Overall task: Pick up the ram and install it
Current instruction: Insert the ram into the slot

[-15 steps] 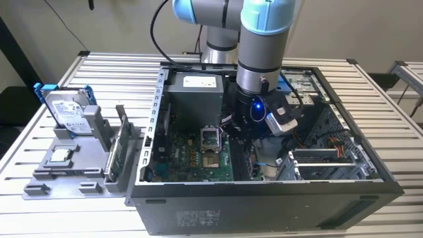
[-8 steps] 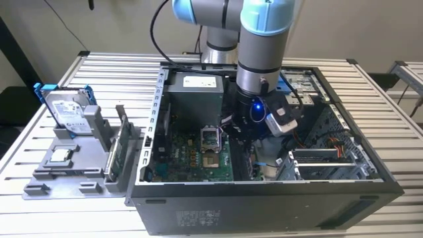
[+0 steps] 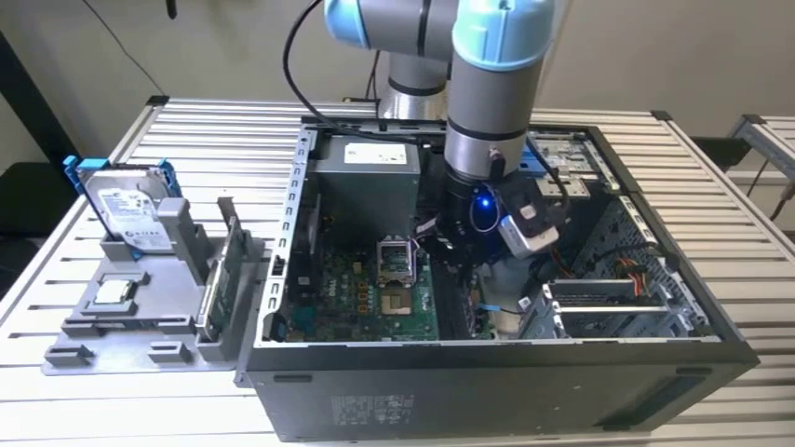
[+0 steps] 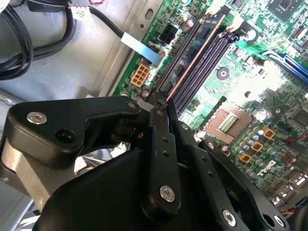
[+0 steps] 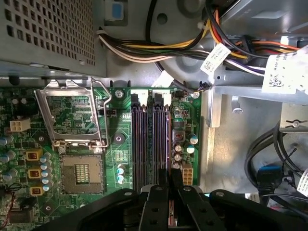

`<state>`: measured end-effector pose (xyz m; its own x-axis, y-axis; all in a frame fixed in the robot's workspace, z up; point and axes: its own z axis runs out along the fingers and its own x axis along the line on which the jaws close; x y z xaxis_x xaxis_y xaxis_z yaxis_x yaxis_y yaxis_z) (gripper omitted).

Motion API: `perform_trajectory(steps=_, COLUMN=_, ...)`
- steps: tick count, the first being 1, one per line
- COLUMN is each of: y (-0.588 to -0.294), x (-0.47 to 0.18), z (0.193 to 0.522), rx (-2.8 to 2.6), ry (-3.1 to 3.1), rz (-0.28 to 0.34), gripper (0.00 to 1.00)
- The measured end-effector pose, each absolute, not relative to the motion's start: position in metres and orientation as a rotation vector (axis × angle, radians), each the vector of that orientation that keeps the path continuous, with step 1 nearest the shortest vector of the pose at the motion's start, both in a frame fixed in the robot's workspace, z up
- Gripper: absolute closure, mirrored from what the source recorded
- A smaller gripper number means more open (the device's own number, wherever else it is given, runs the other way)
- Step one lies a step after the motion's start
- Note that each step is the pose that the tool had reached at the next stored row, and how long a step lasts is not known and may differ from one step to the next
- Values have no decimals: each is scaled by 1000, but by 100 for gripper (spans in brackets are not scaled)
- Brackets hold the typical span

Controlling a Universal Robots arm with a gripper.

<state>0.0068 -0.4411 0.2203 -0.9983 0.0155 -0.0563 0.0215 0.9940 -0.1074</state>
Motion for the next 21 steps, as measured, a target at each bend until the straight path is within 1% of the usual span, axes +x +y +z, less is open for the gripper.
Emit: perform_trajectory(steps=21, y=-440, x=6, z=217, rx=29, ry=3081, rz=-167, gripper=86)
